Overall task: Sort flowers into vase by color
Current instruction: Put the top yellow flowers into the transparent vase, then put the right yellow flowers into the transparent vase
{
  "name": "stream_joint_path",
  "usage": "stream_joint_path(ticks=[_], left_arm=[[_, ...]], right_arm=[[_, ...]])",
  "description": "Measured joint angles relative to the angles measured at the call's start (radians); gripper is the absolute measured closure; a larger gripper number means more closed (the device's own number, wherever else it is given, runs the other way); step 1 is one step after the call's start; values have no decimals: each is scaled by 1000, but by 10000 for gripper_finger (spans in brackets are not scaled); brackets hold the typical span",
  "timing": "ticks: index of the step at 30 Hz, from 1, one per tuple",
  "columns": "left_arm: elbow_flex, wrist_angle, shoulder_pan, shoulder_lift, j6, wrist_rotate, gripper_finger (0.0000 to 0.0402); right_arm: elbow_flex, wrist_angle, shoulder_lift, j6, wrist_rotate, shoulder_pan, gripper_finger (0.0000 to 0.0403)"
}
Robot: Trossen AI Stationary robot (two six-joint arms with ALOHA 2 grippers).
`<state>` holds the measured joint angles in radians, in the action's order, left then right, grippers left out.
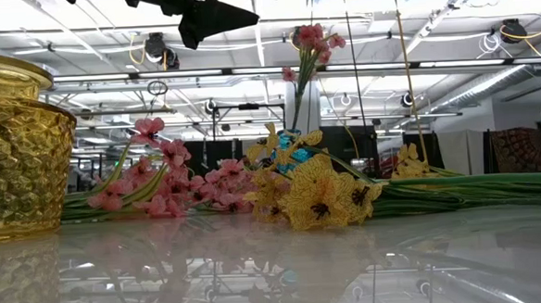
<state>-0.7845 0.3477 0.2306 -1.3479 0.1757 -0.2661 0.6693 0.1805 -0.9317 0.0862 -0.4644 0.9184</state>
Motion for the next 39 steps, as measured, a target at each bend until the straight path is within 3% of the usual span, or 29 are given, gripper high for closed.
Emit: stream_joint_path(ticks=[8,15,18,23,29,33,39], left_arm=[[0,0,0,0,0,0,107],[0,-2,0,0,0,0,107],[0,-7,0,0,0,0,107],[0,-6,0,0,0,0,107],[0,-4,0,0,0,0,107],[0,7,-7,0,0,0,107],[0,2,-8,0,2,0,107]], right_arm=[[0,107,58,74,3,0,219],[41,325,123,218,27,0,181],[55,420,138,344,-8,-2,180],[56,633,122,637,-177,-16,189],[56,873,48,926,-216,-73,199],[55,893,-23,998,-225,-117,199],[-14,817,-95,945,-225,-154,199]])
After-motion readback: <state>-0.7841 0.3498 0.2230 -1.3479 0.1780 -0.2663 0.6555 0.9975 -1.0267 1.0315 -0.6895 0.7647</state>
